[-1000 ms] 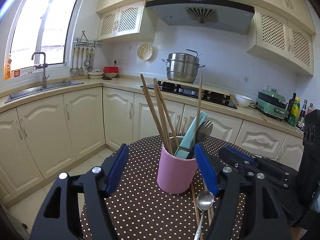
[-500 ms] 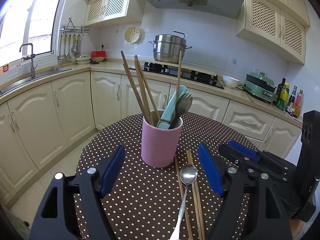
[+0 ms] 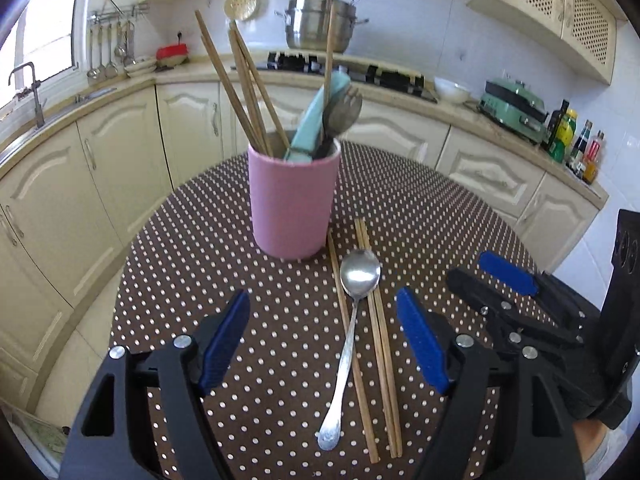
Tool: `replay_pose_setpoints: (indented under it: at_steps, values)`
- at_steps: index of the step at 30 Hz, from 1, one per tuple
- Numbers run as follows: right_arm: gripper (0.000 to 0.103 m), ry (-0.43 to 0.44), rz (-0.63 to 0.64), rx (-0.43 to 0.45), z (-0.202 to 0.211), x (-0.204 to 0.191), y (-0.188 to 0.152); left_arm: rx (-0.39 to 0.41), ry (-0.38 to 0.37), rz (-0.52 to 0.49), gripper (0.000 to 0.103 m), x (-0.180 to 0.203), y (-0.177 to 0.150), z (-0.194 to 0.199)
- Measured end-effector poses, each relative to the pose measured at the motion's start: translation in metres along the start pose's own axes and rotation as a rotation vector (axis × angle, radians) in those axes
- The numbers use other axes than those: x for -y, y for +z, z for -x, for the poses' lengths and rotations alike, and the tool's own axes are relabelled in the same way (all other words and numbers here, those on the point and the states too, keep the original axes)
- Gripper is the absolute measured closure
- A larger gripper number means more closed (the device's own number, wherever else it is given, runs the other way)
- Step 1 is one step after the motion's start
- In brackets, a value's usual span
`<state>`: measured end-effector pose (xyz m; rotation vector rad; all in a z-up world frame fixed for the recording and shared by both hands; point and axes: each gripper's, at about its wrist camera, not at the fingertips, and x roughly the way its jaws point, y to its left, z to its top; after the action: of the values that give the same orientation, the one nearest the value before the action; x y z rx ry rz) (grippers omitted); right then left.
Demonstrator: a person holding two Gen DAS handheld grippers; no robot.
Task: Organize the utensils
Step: 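Move the left tool to the silver spoon and grasp its handle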
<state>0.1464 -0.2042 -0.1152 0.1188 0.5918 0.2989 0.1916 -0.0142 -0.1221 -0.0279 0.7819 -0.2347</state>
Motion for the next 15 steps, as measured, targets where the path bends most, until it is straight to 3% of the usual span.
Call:
replay_pose_setpoints:
  at_steps: [8,15]
  values:
    - [0.046,-0.008,-0.057,-0.02,0.001,0.016,-0.01,-0.146,-0.035,-0.003,0.029,-0.009,-0.017,-0.028]
    - [0.046,0.004,-0.07,-0.035,-0.001,0.02,-0.008,-0.187,-0.055,-0.015,0.029,-0.009,-0.021,-0.043]
